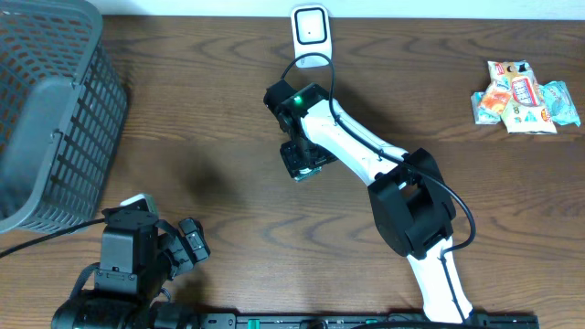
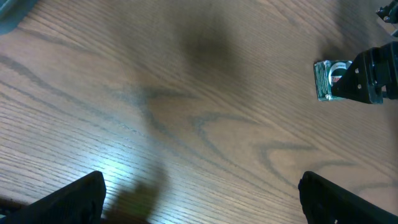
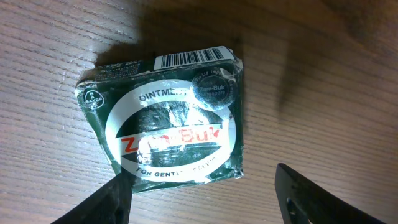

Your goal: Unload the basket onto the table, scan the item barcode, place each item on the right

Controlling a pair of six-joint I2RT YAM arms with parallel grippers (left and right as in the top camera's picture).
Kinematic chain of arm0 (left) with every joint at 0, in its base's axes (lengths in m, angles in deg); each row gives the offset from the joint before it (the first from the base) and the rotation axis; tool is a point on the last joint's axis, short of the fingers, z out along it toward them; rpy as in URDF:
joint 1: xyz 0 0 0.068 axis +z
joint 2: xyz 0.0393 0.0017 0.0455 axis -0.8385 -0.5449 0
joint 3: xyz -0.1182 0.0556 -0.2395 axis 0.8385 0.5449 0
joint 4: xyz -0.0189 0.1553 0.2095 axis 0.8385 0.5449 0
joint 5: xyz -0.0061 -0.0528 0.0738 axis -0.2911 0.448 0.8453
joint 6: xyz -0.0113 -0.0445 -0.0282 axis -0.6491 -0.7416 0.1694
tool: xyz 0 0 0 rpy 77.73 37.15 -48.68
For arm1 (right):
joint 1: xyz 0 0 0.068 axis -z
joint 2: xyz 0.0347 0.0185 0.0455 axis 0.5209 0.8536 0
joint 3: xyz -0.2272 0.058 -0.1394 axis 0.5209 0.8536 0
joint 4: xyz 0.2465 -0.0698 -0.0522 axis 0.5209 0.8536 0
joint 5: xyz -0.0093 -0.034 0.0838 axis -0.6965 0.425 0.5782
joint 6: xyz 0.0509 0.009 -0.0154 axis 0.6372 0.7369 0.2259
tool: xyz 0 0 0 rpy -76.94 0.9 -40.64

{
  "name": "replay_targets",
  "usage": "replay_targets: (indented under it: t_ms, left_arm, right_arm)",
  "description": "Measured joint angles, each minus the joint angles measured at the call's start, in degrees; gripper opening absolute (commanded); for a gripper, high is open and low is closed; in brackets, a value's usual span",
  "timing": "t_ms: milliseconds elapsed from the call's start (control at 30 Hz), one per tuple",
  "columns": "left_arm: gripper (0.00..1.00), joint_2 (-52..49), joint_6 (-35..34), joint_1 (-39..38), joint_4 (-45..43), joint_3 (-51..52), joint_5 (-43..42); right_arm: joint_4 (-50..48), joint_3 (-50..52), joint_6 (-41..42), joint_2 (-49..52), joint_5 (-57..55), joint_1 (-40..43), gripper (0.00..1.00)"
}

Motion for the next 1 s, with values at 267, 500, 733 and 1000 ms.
replay_targets:
  t_ms: [267,500,733,1000]
  left_arm:
    - [0.98,0.0,0.0,0.0,0.0,0.0,-0.02]
    - [0.98,0.0,0.0,0.0,-0.02,0.0,0.0]
    - [0.98,0.0,0.0,0.0,0.0,0.0,-0.02]
    - [0.98,0.0,0.0,0.0,-0.02,0.0,-0.02]
  right_arm:
    - [-0.72,-0.04,-0.55,0.02,0.33,0.0,0.72]
    - [1.46,-4.09,0.28,0.26,1.25,0.0,0.77]
    - [-1.22,-4.96,0.79,0.28,3.74,-1.4,0.82]
    - [-6.45,-4.98,14.69,0.31,0.02,-4.79,0.86]
